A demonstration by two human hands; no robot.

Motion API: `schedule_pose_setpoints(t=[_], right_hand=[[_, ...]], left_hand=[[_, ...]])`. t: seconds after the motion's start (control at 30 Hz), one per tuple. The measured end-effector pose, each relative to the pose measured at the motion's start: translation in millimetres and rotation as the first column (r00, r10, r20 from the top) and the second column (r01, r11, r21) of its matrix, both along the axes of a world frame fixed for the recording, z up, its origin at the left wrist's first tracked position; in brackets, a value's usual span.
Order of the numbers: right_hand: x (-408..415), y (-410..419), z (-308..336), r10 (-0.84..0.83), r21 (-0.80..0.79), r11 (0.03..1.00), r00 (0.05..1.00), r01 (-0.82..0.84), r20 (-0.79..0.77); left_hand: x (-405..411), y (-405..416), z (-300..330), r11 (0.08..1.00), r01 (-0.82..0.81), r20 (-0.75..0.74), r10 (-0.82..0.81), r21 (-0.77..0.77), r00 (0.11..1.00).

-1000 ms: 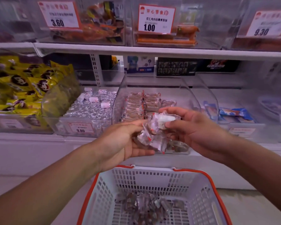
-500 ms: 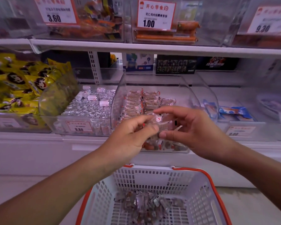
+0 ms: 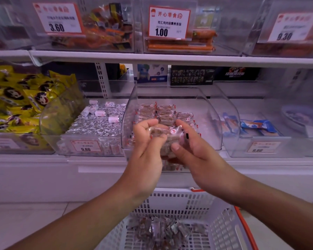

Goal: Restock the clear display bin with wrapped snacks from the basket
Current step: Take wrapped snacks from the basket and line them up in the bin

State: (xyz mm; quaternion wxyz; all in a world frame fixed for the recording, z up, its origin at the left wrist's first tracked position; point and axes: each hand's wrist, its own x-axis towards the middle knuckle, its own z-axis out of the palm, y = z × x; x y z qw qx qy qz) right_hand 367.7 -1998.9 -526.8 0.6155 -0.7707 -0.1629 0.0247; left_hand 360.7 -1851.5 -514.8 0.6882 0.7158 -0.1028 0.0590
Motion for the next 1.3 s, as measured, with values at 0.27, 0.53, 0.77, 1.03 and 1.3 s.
schedule_pose_setpoints(t=[0.27,0.53,0.77,1.03,1.3], right_hand=[[35.8,-21.4,42.0,0.001,-0.149,0.989,0.999,-0.007,-0.039],[149.4,-9.2,21.1,-0.143,-0.673,0.715,0.982,0.187,0.121],[166.6,3.2,-12.2,-0.115,-0.786,0.566,0.968,0.248,0.223],[161.9,15.3,-14.5,-0.281,-0.767,0.519,0.922,0.378,0.265],[163.7,34.4,-24.2,-0.181,-0.894,0.421,0.980,0.155,0.085]], left_hand=[[38.3,21.5,18.6,0.957,0.052,0.008,-0.057,0.286,0.998],[68.1,76.1,6.7,0.326,-0.279,0.377,-0.292,0.903,0.879],[73.3,73.0,3.8,0.269,-0.297,0.380,-0.350,0.916,0.856],[72.2,70.7,1.5,0.273,-0.282,0.368,-0.349,0.920,0.862],[70.1,70.6,0.8,0.282,-0.289,0.378,-0.350,0.915,0.857]])
